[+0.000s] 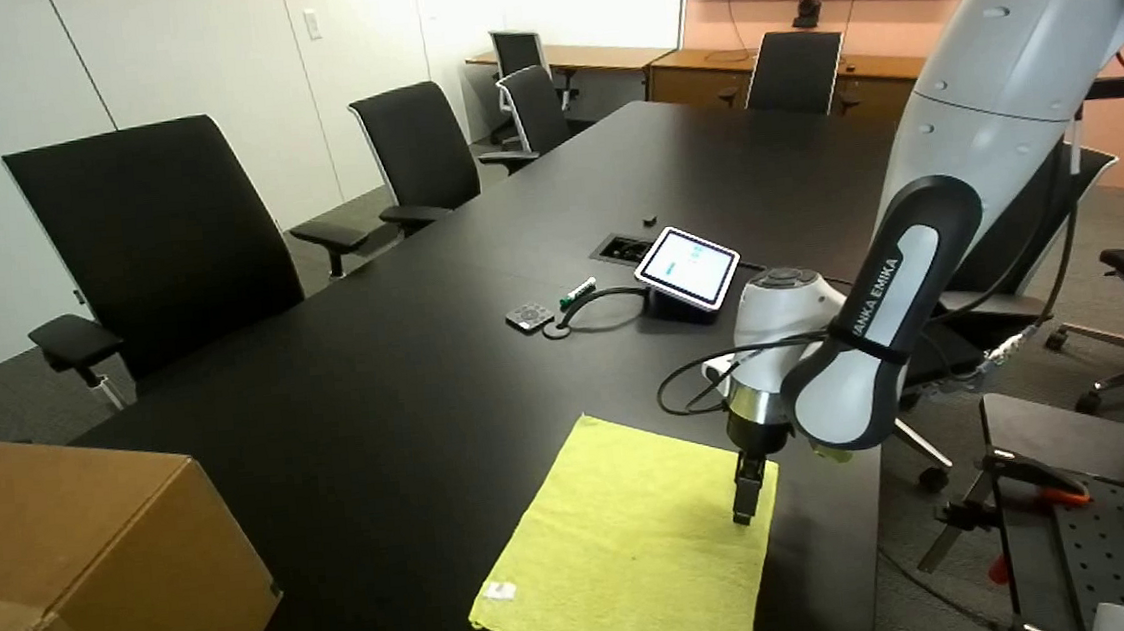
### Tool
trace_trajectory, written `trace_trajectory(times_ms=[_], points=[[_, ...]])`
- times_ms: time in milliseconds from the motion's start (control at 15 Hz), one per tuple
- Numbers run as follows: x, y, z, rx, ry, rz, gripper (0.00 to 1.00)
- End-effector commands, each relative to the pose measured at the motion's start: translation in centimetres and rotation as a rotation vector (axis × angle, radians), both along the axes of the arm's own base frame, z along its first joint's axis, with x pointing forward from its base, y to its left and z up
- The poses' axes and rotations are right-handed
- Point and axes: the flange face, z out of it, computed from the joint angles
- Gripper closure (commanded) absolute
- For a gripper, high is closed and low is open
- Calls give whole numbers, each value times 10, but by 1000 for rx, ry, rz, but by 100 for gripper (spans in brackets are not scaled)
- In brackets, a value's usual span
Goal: Fold the cloth
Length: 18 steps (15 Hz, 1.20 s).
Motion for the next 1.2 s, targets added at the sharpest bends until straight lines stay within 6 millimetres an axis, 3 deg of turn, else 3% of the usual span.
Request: trace_trajectory(times_ms=[0,400,600,733,800,1133], points=[[7,4,-11,-8,-7,18,34],[8,7,1,-27,-12,30,78],[6,3,9,-40,-12,14,94],[8,0,13,-43,-14,-6,98],[10,-2,15,-45,-15,-16,94],[20,-8,31,-61,-41,-49,94]])
